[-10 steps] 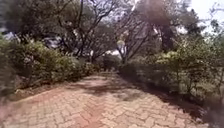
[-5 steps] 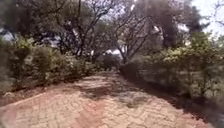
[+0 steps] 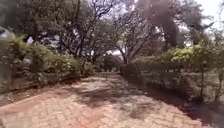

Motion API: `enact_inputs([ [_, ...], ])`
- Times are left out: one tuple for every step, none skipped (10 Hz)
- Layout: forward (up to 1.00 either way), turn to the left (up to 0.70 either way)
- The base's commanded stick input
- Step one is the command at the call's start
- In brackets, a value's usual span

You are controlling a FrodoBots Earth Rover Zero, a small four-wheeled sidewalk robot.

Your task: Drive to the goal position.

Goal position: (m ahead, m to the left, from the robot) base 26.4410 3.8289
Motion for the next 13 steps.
enact_inputs([
  [0.70, 0.00],
  [0.70, 0.00],
  [0.70, 0.00],
  [0.70, 0.00],
  [0.70, 0.00],
  [0.70, 0.00],
  [0.70, 0.00],
  [0.70, 0.00],
  [0.70, 0.00],
  [0.70, 0.00],
  [0.70, 0.00],
  [0.70, 0.00],
  [0.70, 0.00],
])
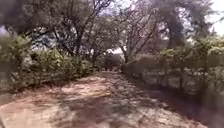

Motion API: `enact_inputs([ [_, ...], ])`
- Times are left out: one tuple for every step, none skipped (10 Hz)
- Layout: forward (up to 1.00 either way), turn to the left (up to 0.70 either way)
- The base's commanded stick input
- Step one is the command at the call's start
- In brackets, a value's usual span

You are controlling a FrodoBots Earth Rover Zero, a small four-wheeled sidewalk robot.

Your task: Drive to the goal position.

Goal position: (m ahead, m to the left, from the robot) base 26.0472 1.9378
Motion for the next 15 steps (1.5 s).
enact_inputs([
  [0.70, 0.00],
  [0.70, 0.00],
  [0.70, 0.00],
  [0.70, 0.00],
  [0.70, 0.00],
  [0.70, 0.00],
  [0.70, 0.00],
  [0.70, 0.00],
  [0.70, 0.00],
  [0.70, 0.00],
  [0.70, 0.00],
  [0.70, 0.00],
  [0.70, 0.00],
  [0.70, 0.00],
  [0.70, 0.00],
])
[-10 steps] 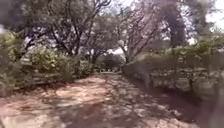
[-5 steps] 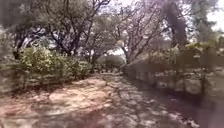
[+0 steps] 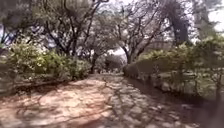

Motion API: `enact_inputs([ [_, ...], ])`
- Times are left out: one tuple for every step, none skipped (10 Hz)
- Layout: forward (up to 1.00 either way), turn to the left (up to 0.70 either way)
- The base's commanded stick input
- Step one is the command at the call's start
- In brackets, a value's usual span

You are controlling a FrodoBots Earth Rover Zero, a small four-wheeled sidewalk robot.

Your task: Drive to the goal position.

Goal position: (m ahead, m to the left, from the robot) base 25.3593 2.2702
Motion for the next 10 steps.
enact_inputs([
  [0.70, 0.00],
  [0.70, 0.00],
  [0.70, 0.00],
  [0.70, 0.00],
  [0.70, 0.00],
  [0.70, 0.00],
  [0.70, 0.00],
  [0.70, 0.00],
  [0.70, 0.00],
  [0.70, 0.00],
])
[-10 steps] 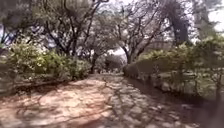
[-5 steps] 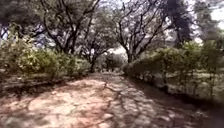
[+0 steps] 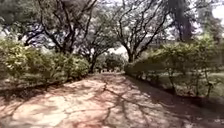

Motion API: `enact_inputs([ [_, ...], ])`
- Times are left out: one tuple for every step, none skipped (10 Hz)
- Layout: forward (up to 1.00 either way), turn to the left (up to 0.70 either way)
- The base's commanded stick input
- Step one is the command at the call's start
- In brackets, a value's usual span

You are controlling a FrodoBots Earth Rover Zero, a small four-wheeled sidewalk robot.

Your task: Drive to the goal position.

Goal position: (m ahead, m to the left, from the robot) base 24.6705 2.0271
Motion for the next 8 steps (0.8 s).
enact_inputs([
  [0.70, 0.00],
  [0.70, 0.00],
  [0.70, 0.00],
  [0.70, 0.00],
  [0.70, 0.00],
  [0.70, 0.00],
  [0.70, 0.00],
  [0.70, 0.00],
])
